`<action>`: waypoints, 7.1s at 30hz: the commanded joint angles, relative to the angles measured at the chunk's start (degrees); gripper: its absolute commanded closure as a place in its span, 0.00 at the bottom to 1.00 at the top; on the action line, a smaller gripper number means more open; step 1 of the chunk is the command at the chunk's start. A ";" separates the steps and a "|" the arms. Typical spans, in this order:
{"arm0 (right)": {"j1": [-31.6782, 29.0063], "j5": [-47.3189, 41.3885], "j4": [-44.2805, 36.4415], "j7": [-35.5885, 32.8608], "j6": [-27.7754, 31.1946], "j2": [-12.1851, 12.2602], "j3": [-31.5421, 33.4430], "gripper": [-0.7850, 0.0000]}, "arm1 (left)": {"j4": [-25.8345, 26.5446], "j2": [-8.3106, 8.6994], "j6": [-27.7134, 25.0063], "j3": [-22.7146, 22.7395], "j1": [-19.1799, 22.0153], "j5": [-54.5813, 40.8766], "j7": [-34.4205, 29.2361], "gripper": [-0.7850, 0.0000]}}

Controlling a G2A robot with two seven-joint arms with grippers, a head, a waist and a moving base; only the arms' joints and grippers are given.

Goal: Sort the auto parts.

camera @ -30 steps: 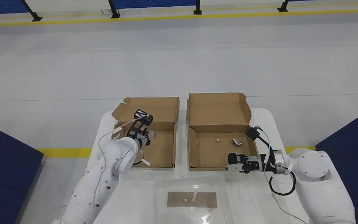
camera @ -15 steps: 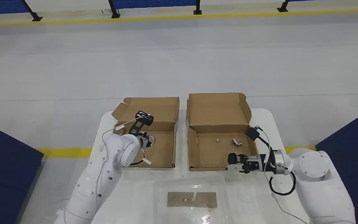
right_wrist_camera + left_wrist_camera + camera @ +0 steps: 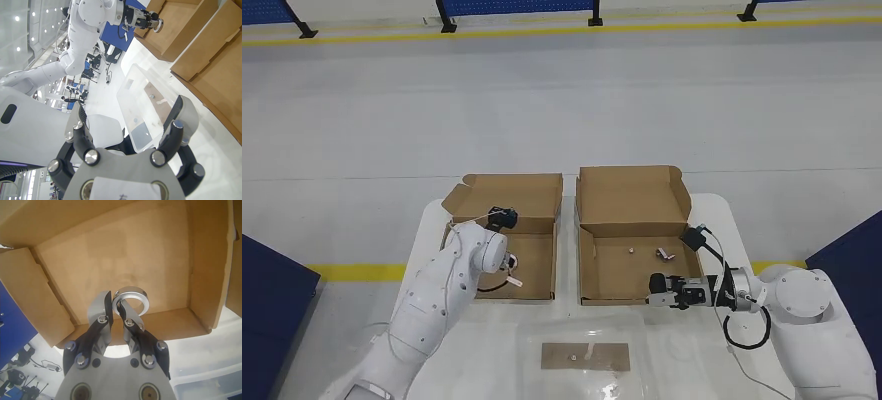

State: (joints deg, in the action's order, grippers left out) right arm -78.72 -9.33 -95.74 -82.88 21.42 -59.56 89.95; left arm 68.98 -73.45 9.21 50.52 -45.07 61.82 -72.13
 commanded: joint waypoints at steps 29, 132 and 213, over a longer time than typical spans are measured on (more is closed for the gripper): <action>0.00 0.00 0.00 0.00 0.00 0.00 0.00 0.00 | -20.49 -6.00 4.99 -5.42 10.16 -8.49 -0.46 1.00; 0.00 0.00 0.00 0.00 0.00 0.00 0.00 0.00 | 24.61 1.46 -20.82 28.89 -18.40 -33.10 -12.47 0.00; 18.65 41.44 -13.34 -5.12 -5.83 0.05 -42.18 0.00 | 34.50 4.91 -26.36 39.53 -29.43 -54.51 -15.01 0.00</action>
State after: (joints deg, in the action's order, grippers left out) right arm -60.06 32.11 -109.08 -88.00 15.59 -59.51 47.77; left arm 103.48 -68.54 -17.15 90.05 -74.51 7.31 -87.14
